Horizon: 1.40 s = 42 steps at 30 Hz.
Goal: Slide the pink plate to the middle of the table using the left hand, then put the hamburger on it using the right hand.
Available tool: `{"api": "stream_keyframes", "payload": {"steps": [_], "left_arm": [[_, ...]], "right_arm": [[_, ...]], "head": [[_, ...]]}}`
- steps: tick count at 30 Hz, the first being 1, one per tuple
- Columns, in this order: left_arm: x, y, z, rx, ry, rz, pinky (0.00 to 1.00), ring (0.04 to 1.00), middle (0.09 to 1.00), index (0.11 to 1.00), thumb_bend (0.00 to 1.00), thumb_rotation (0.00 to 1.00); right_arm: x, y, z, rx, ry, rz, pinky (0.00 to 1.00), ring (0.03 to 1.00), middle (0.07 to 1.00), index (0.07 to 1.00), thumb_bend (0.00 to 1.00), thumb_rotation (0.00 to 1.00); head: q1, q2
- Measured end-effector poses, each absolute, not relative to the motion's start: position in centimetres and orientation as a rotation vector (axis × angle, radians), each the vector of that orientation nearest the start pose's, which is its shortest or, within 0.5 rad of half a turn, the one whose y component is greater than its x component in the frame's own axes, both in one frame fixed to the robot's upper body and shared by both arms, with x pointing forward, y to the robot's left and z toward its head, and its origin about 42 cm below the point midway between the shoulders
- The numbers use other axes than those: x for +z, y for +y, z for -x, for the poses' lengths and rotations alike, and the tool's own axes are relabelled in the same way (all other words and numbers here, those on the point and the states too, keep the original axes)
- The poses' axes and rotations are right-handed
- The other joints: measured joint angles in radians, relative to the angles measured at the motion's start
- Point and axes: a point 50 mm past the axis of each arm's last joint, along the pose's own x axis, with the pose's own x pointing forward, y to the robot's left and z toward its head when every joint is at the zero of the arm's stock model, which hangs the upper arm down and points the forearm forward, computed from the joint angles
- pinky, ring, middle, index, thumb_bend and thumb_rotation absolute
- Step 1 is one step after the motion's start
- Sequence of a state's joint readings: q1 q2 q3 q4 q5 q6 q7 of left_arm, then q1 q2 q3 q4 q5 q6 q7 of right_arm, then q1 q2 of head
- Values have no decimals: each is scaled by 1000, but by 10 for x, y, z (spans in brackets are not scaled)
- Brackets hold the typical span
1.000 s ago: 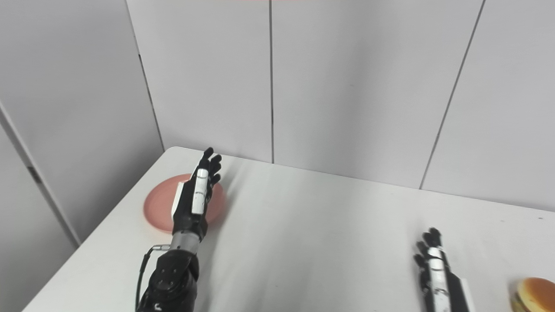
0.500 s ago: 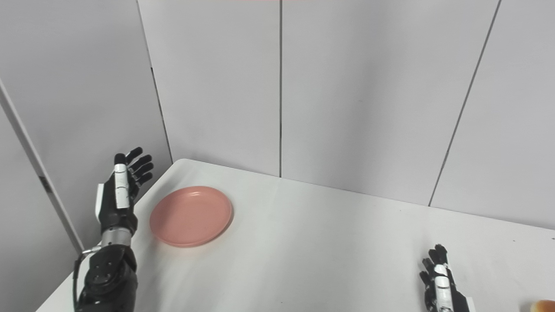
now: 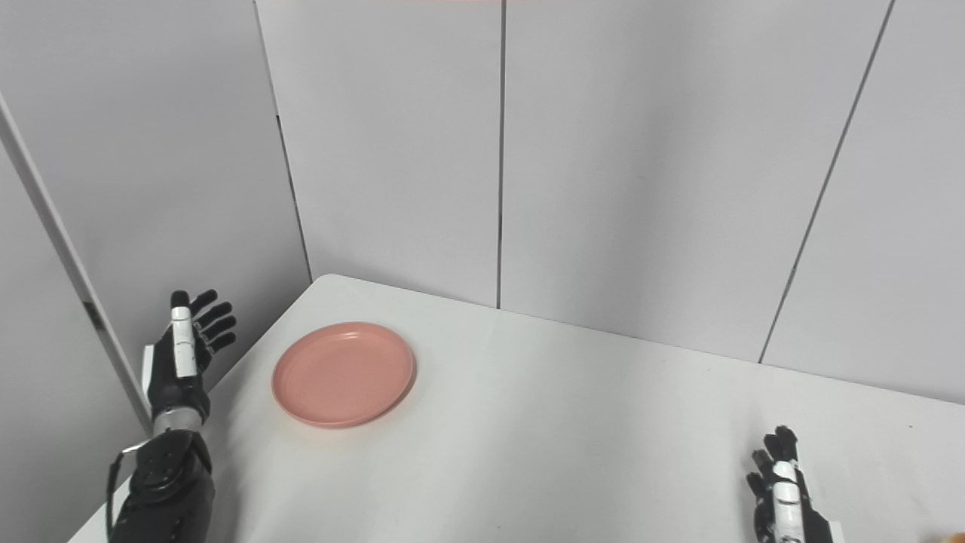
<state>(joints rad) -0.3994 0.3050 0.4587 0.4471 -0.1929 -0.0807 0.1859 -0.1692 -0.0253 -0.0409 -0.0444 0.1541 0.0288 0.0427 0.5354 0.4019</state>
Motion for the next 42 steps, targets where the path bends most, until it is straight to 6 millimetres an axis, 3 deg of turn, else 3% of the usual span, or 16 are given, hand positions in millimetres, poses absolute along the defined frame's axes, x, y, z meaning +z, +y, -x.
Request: {"api": "stream_keyframes", "payload": {"steps": [6,33,42], "left_arm": [[138,418,-385,590,-106,120,749,776,768,763,881,1000],[131,342,-416,411,-129,161,764,780,773,774,889,1000],[132,309,-423,352,-131,196,774,789,784,784,898,1000]], "right_arm": [[158,-214,-334,65,-186,-137,1000,1000,1000,1000,437,992],[169,-212,-328,80,-205,-139,1000,1000,1000,1000,384,995],[169,-208,-328,82,-195,-159,1000,1000,1000,1000,375,1000]], "head": [[-2,5],[-17,20],[-74,40]]}}
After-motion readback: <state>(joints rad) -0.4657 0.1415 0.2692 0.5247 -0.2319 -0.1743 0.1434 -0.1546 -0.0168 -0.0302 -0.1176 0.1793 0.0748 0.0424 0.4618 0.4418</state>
